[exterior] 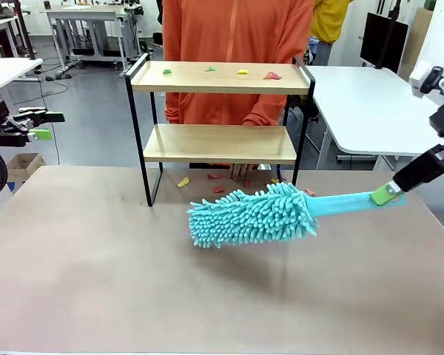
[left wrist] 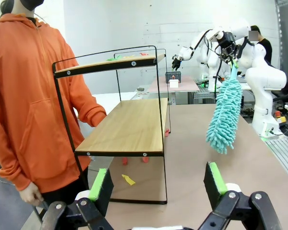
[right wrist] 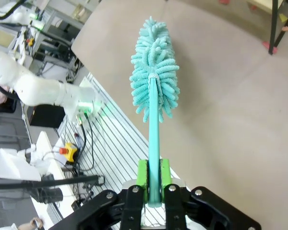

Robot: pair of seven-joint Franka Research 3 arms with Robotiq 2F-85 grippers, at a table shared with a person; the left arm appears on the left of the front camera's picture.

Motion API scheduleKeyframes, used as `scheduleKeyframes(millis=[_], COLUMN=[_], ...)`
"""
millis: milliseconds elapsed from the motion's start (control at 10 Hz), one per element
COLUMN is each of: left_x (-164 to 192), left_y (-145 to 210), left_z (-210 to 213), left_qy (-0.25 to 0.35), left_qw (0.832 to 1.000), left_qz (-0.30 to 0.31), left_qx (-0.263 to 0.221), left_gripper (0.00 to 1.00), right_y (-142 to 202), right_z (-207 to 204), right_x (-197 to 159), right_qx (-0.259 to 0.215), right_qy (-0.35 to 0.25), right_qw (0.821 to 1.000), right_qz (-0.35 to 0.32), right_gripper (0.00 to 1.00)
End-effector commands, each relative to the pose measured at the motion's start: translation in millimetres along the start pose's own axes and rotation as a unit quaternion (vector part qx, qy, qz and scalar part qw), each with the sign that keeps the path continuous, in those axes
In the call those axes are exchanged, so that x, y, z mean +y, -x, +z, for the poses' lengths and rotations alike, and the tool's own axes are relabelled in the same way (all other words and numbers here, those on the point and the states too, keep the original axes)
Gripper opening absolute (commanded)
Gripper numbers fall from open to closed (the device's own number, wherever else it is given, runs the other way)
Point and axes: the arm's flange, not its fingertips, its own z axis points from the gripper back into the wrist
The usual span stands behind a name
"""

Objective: Clean the shelf.
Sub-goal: Clean the specific section of the Shelf indicated by the human with the Duster.

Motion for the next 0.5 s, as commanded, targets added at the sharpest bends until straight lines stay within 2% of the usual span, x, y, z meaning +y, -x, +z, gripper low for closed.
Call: scheduleKeyframes(millis=[0,200,400], left_x=[-2.0,-2.0,-2.0], left_y=[-1.8,-1.8,-1.8], left_z=[-0.2,-0.2,-0.2], left_qy=[0.001,0.001,0.001], left_qw=[1.0,1.0,1.0], left_qz=[-0.008,-0.008,-0.008], left_qx=[-0.004,-0.004,-0.004], left_gripper=[1.0,1.0,1.0], right_y=[-18.6,-28.8,-32.7], right_z=[-27.1,-43.3,-66.4], right_x=[38.6,62.5,88.4], right_qx=[-0.065,-0.091,-0.077], right_qy=[0.063,0.098,0.111], right_qw=[0.995,0.988,0.988], right_qz=[-0.046,-0.072,-0.071], right_gripper=[0.14,0.14,0.14])
